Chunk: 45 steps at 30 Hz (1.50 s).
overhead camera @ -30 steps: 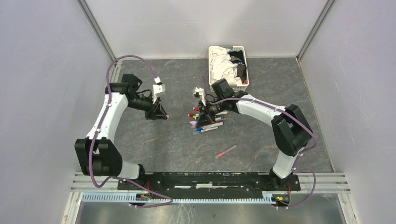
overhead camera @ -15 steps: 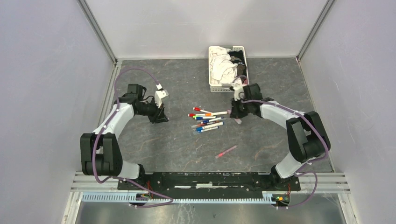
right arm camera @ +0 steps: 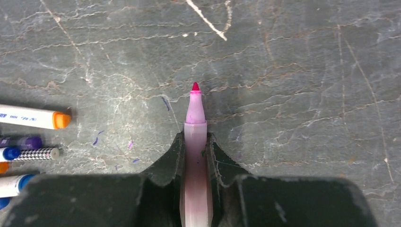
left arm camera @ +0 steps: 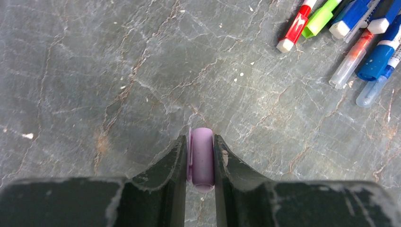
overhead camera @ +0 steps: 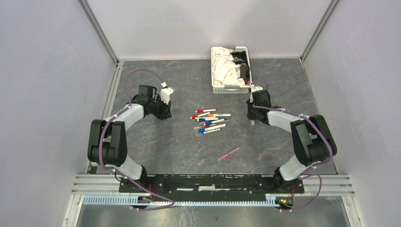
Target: Open the pen caps
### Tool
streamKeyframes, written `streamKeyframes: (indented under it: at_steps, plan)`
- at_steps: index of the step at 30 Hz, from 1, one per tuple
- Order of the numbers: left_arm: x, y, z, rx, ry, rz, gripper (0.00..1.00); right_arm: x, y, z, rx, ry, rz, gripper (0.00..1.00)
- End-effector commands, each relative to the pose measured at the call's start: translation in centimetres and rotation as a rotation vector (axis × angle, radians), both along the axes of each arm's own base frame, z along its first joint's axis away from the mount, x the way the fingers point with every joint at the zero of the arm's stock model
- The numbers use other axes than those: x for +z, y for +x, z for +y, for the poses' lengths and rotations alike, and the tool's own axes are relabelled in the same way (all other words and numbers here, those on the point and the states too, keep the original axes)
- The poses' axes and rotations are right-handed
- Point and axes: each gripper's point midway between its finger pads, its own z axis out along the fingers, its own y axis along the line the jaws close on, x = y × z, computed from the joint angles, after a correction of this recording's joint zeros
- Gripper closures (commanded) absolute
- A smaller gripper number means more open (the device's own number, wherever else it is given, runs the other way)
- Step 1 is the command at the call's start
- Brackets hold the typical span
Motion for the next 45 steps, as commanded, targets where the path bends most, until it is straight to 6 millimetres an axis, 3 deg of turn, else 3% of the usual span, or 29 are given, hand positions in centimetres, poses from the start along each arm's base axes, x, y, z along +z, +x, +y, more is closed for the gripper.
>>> streamKeyframes:
  at_steps: [1,6,10,13,17,22,26,30,33,38,45]
  plan:
    - [-0.5,0.5,-1.1,0.01,0.008,-0.014,0.81,0.5,0.8,-1.8,-0.094,-0.053,-0.05,0.83]
    - [-1.0,-0.5,-1.6,-0.027,0.001,0.004,0.63,0.8,0.1,-2.2,-0.103,-0.049,-0.084,0.62]
    - [-0.5,-1.1,-1.7,-0.055,-0.004,0.007,0.39,1.1,-0.1,-2.2,-0.102,-0.047,-0.084,0.49]
    - [1.1,-1.5,-2.1,-0.077,-0.025,-0.008,0.19,2.4,0.0,-2.5,-0.12,-0.055,-0.121,0.42]
    - [4.8,-1.5,-2.6,-0.093,-0.072,-0.041,0.0,5.4,0.8,-1.6,-0.09,-0.046,-0.202,0.38]
    - [10.2,-1.4,-2.6,-0.096,-0.118,-0.09,0.0,8.5,0.2,1.7,0.046,-0.08,-0.252,0.31]
    - [13.7,-1.3,-1.7,-0.066,-0.125,-0.113,0.0,8.5,-2.7,7.9,0.303,-0.025,-0.246,0.2]
    - [15.1,-1.6,-1.3,-0.061,-0.128,-0.105,0.0,8.5,-3.6,12.9,0.519,0.064,-0.25,0.21]
    - [15.2,-2.2,-1.1,-0.06,-0.14,-0.091,0.0,8.7,-2.0,15.4,0.618,0.074,-0.246,0.27]
    - [15.2,-3.1,-1.0,-0.053,-0.157,-0.06,0.0,8.4,1.7,19.2,0.732,0.038,-0.218,0.46]
    - [15.0,-4.0,-1.0,-0.066,-0.166,-0.029,0.0,7.4,4.4,23.2,0.833,0.053,-0.193,0.55]
